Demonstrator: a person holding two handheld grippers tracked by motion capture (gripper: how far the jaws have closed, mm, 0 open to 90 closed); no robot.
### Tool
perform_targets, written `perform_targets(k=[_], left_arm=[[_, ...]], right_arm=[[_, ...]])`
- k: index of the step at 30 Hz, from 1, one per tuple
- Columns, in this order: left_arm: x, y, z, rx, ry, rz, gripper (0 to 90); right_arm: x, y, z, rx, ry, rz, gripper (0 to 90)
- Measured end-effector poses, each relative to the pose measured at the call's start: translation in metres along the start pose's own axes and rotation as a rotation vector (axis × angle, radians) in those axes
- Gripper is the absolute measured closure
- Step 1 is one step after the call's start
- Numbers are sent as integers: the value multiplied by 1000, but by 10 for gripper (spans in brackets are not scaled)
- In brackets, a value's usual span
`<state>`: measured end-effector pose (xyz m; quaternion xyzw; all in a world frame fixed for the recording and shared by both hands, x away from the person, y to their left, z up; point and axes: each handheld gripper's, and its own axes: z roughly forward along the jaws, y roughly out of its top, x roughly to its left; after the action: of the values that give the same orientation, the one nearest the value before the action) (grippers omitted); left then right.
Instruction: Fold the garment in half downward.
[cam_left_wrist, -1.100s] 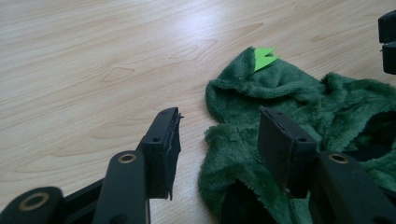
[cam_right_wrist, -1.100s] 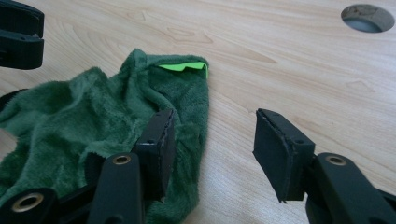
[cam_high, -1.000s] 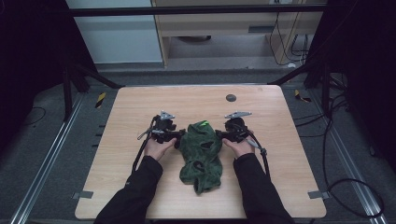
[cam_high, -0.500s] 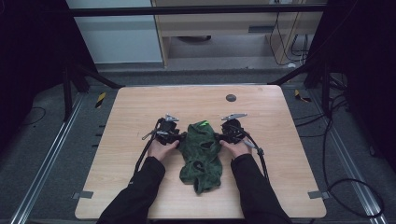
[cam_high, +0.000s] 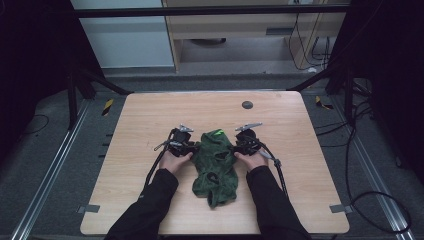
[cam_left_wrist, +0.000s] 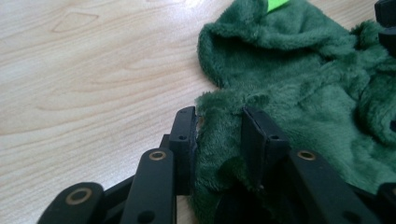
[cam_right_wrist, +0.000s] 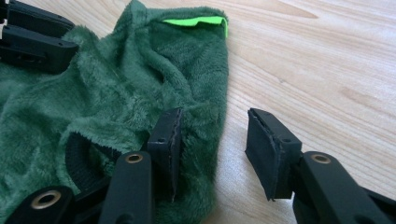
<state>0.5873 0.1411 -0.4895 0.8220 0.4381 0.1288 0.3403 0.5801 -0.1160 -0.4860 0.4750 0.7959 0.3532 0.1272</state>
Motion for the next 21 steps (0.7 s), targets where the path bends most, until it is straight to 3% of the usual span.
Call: perform_targets(k=[9,21], left_arm=[[0,-1,0,4,-13,-7,711],[-6,0,0,22,11,-1,860]], right_arm=[[1,-2,5,29,12,3,614],[5,-2,6,50,40,4,795]])
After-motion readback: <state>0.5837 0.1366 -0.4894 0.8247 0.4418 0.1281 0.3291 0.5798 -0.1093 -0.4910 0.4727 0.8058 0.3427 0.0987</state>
